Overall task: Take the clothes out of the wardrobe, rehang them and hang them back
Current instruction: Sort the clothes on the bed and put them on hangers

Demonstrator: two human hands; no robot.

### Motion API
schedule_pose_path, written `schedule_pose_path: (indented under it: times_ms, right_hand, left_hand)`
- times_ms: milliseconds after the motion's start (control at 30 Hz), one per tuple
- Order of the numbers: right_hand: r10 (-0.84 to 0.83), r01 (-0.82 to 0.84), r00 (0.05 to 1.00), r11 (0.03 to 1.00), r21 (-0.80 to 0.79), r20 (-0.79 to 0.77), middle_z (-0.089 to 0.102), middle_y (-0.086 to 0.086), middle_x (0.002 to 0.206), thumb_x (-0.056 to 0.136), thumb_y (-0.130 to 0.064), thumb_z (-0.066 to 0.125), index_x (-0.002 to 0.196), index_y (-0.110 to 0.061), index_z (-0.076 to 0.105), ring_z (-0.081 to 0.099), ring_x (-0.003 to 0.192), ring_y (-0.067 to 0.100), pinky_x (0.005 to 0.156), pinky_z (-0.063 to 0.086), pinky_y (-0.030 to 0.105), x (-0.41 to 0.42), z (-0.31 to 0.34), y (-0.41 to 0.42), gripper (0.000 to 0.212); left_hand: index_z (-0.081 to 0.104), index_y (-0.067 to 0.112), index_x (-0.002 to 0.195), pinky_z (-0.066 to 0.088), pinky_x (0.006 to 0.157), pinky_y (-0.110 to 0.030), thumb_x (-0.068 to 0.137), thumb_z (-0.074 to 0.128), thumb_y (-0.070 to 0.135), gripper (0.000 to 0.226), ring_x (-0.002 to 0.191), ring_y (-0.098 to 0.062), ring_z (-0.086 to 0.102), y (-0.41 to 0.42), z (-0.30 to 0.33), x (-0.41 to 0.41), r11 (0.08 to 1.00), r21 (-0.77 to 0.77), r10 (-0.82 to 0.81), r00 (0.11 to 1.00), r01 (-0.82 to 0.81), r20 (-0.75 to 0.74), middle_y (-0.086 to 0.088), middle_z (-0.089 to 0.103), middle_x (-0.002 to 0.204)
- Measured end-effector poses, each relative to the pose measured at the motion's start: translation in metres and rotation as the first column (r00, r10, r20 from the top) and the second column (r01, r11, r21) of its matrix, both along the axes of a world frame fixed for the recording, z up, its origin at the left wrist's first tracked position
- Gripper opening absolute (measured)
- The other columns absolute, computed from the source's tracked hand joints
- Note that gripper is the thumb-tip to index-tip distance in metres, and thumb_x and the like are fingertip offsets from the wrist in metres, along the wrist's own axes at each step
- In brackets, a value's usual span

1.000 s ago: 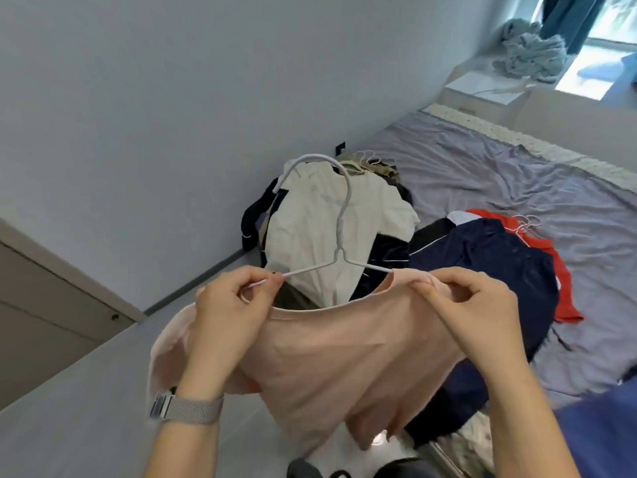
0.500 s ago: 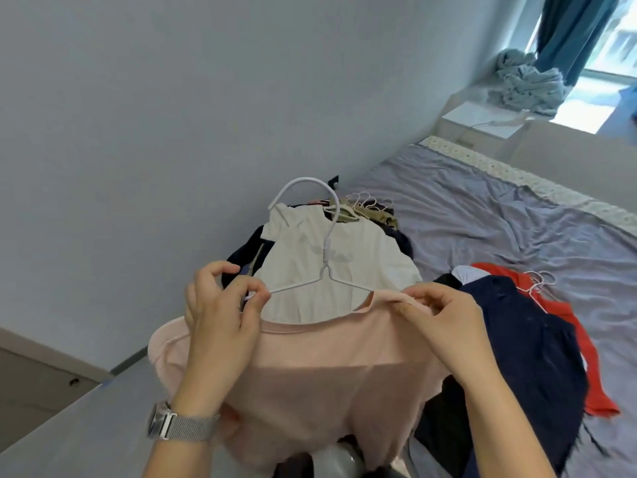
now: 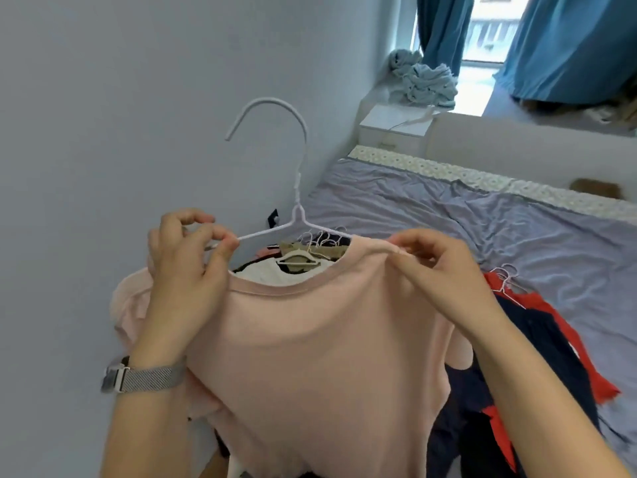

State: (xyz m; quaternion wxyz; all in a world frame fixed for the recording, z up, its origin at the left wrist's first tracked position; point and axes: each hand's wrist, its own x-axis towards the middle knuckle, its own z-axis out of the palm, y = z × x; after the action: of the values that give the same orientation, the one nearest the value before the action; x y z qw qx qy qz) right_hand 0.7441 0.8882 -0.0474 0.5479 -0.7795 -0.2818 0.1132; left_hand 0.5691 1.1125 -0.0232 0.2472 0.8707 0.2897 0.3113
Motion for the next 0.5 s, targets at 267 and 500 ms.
schedule_pose_path:
  times_ms: [267,500]
  right_hand:
    - [0.077,0.059,0.973,0.826,-0.560,0.217,0.060,0.004,0.120,0.074,-0.013,0.049,0.124,-0.015,0.055,0.053,0.115,0.028,0.098,0.040,0.041,0.035,-0.126,0.091,0.051]
    - [-0.014,-0.093,0.989,0.706,-0.702,-0.145,0.055,-0.006,0.131,0.083,0.002,0.045,0.131,-0.021,0.054,0.042,0.129,0.011,0.103,0.036,0.018,0.017,-0.188,0.062,0.054]
  left_hand:
    - [0.066,0.016,0.080,0.040,0.092,-0.040,0.090,0.056,0.012,0.015,0.102,-0.029,0.051,0.136,-0.159,0.116,0.963,-0.219,-0.214,0.943,0.159,-0.253,-0.009,0.054,0.100]
    - [0.071,0.010,0.082,0.039,0.094,-0.040,0.088,0.061,0.016,0.013,0.106,-0.031,0.050,0.202,-0.259,0.182,0.962,-0.243,-0.214,0.897,0.125,-0.387,-0.011,0.059,0.108]
